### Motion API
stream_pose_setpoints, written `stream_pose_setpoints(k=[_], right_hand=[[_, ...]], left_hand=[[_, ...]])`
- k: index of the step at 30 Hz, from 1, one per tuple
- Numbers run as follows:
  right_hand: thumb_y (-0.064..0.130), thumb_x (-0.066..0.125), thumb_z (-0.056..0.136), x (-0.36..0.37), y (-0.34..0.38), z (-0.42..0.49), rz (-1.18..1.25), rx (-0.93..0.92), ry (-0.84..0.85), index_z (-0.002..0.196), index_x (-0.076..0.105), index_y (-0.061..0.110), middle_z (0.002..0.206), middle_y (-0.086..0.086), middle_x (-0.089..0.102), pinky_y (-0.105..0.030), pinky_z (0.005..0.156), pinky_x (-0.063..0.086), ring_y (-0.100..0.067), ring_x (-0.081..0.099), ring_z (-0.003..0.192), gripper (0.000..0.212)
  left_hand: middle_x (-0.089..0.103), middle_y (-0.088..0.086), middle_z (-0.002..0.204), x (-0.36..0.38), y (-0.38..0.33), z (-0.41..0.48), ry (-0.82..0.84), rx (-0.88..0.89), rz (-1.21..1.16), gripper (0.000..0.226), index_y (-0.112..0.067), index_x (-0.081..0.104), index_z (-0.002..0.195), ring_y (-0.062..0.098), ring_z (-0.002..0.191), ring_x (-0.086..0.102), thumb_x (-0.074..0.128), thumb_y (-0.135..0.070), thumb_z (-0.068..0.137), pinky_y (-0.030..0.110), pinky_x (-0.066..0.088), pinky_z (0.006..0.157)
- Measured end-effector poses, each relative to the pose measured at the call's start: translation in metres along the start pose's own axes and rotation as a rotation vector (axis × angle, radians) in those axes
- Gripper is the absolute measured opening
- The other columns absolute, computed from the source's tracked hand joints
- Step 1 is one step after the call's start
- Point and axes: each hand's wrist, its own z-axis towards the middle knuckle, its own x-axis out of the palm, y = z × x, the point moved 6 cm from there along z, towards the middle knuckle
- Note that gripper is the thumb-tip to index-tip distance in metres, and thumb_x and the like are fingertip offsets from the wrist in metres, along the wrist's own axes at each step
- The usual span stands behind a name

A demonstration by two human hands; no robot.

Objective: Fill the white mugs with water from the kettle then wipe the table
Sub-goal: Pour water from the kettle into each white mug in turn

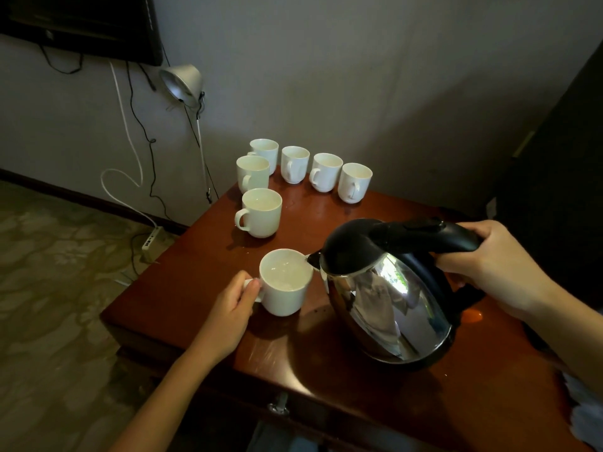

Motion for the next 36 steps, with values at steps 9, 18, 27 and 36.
stream_pose_setpoints(k=[9,18,27,36], right_hand=[[-0.019,0.057,0.072,-0.003,-0.020,-0.013,0.119,0.026,-0.097,0.076,0.060,-0.005,0.044,-0.005,0.053,-0.015,0.039,0.039,-0.010,0.049,0.038,0.015],[-0.018,0.053,0.076,-0.013,-0.041,-0.028,0.222,0.086,-0.145,0.076,0.062,0.009,0.048,-0.011,0.046,-0.016,0.037,0.036,-0.014,0.046,0.037,0.029],[-0.015,0.055,0.077,-0.013,-0.044,-0.033,0.208,0.090,-0.121,0.080,0.062,0.009,0.038,-0.005,0.046,-0.012,0.035,0.031,-0.009,0.043,0.033,0.025],[-0.012,0.056,0.079,-0.013,-0.040,-0.036,0.188,0.082,-0.111,0.079,0.062,0.010,0.039,-0.005,0.046,-0.014,0.035,0.032,-0.010,0.044,0.033,0.023]], left_hand=[[0.035,0.000,0.063,0.001,0.006,0.004,-0.002,-0.104,-0.262,0.029,-0.007,0.043,0.075,0.005,0.051,0.033,0.036,-0.020,0.100,0.018,0.028,0.047],[0.030,0.002,0.062,-0.024,0.014,0.011,-0.096,-0.199,-0.320,0.033,-0.010,0.036,0.069,0.011,0.051,0.030,0.034,-0.019,0.101,0.025,0.025,0.050],[0.029,0.000,0.060,-0.075,0.035,0.036,-0.240,-0.271,-0.331,0.033,-0.015,0.038,0.067,0.011,0.049,0.029,0.034,-0.018,0.100,0.029,0.023,0.053],[0.030,0.001,0.062,-0.081,0.038,0.051,-0.324,-0.289,-0.334,0.032,-0.015,0.041,0.070,0.015,0.054,0.028,0.034,-0.020,0.101,0.029,0.025,0.054]])
